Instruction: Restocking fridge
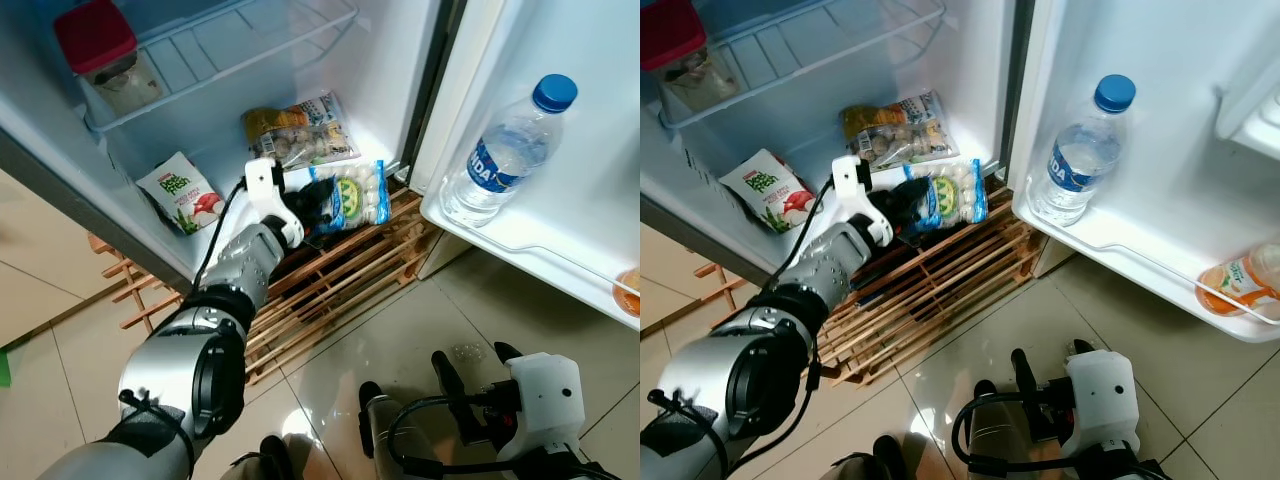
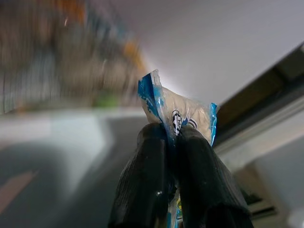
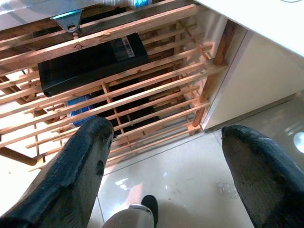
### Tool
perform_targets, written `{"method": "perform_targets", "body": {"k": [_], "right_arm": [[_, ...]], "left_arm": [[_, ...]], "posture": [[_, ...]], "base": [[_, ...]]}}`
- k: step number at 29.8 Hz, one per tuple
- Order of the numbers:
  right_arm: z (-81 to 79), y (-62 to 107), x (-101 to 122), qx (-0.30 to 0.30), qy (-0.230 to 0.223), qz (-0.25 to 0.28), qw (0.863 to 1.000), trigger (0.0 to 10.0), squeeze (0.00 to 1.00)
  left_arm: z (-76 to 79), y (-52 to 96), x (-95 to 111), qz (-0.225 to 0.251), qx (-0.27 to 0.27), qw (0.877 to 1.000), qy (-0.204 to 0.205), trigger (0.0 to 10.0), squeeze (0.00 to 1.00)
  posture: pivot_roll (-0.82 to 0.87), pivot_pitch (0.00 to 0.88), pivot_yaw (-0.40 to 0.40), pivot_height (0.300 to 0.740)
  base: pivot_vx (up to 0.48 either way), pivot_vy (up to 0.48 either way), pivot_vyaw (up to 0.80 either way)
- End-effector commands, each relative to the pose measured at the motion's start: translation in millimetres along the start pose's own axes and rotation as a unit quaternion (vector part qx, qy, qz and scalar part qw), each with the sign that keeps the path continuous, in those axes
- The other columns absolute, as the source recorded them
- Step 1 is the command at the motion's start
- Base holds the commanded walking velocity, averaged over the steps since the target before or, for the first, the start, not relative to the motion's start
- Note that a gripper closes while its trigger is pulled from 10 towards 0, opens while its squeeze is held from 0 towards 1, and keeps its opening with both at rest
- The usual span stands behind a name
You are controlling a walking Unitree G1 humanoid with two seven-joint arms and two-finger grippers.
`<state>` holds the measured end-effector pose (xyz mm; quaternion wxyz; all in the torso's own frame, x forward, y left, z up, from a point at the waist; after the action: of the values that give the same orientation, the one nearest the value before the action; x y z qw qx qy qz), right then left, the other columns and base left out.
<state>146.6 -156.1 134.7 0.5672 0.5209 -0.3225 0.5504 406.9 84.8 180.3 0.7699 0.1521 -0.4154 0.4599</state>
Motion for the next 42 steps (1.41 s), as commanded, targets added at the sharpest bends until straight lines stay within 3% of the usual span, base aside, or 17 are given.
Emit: {"method": "perform_targets", "body": {"k": [1,6,13,18,19,20,25,26,27,29,30,31,32,35,42], "right_arm": [[-3.1,1.1,-6.5,0.011,-0.008,-0.014,1.0,10.0,0.0],[-1.2,-3.9,-7.7,0.017,-0.005,-0.013,1.0,10.0,0.0],[-4.4,-6.3,-9.0,0.03,-0.004,-0.013,0.999,10.0,0.0],[-6.5,-7.5,-8.2,0.038,-0.003,-0.012,0.999,10.0,0.0],[-6.5,-7.5,-8.2,0.038,-0.003,-0.012,0.999,10.0,0.0],[-6.7,-7.1,-8.9,0.04,-0.002,-0.014,0.999,10.0,0.0],[-7.6,-4.2,-8.9,0.044,0.0,-0.017,0.999,10.0,0.0],[-7.9,-3.5,-9.0,0.045,0.0,-0.018,0.999,10.0,0.0],[-8.0,-3.2,-9.1,0.046,0.0,-0.018,0.999,10.0,0.0],[-8.2,-1.6,-9.4,0.047,0.001,-0.02,0.999,10.0,0.0],[-8.2,-1.2,-9.6,0.048,0.002,-0.021,0.999,10.0,0.0],[-8.2,-0.6,-9.7,0.048,0.002,-0.022,0.999,10.0,0.0],[-8.0,-0.5,-9.8,0.048,0.003,-0.022,0.999,10.0,0.0],[-6.5,1.3,-10.3,0.046,0.004,-0.025,0.999,10.0,0.0],[-6.9,-0.3,-10.9,0.05,0.004,-0.025,0.998,10.0,0.0]], "left_arm": [[4.3,-1.8,14.7,0.021,-0.02,0.999,-0.013,0.0,0.0],[9.9,-2.0,47.6,0.056,-0.046,0.996,-0.049,0.0,0.0],[10.1,-0.3,71.1,0.086,-0.036,0.992,-0.082,0.0,0.0],[-13.8,9.2,64.9,0.077,0.061,0.987,-0.125,0.0,0.0],[-13.8,9.2,64.9,0.077,0.061,0.987,-0.125,0.0,0.0],[-25.6,14.3,52.4,0.06,0.105,0.984,-0.131,0.0,0.0],[-43.7,24.8,35.7,0.053,0.189,0.971,-0.136,0.0,0.0],[-46.8,26.7,32.5,0.05,0.207,0.966,-0.143,1.9,0.0],[-48.5,27.8,30.7,0.049,0.219,0.963,-0.148,10.0,0.0],[-52.0,30.3,27.2,0.052,0.245,0.957,-0.149,10.0,0.0],[-53.2,31.2,27.1,0.057,0.257,0.953,-0.149,10.0,0.22],[-53.9,31.9,28.1,0.064,0.266,0.95,-0.148,10.0,0.52],[-53.8,32.0,31.2,0.073,0.273,0.947,-0.15,10.0,0.97],[-46.4,27.0,45.4,0.108,0.271,0.944,-0.157,10.0,1.0],[-30.5,16.4,55.4,0.131,0.238,0.946,-0.178,10.0,1.0]], "posture": [[-0.52,0.297,0.085,0.736],[-0.51,0.289,0.068,0.736],[-0.49,0.289,0.058,0.736],[-0.49,0.297,0.052,0.736],[-0.49,0.297,0.052,0.736],[-0.5,0.306,0.049,0.736],[-0.51,0.315,0.045,0.736],[-0.51,0.318,0.043,0.736],[-0.51,0.318,0.043,0.736],[-0.52,0.324,0.039,0.736],[-0.52,0.324,0.039,0.736],[-0.52,0.325,0.039,0.736],[-0.52,0.325,0.039,0.736],[-0.52,0.328,0.037,0.736],[-0.51,0.323,0.034,0.736]], "base": [[0.0,0.0,0.0],[0.0,0.0,0.0],[0.0,0.0,0.0],[0.0,0.0,0.0],[0.0,0.0,0.0],[0.0,0.0,0.0],[0.0,0.0,0.0],[0.0,0.0,0.0],[0.0,0.0,0.0],[0.0,0.0,0.0],[0.0,0.0,0.0],[0.0,0.0,0.0],[0.0,0.0,0.0],[0.0,0.0,0.0],[0.0,0.0,0.0]]}}
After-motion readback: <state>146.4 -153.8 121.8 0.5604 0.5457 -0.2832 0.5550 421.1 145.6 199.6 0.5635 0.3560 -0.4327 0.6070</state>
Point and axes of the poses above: a point about 5 cm out from each wrist's last joint towards the gripper, its own y axis pointing back from the gripper into the wrist, its own x axis along the axis of the wrist's last joint, z = x × y, the point moved 1 cm from there along -y, pointing out of the wrist towards the gripper, and after that the axes turned 11 degrees about y, right-handed, at the moved point
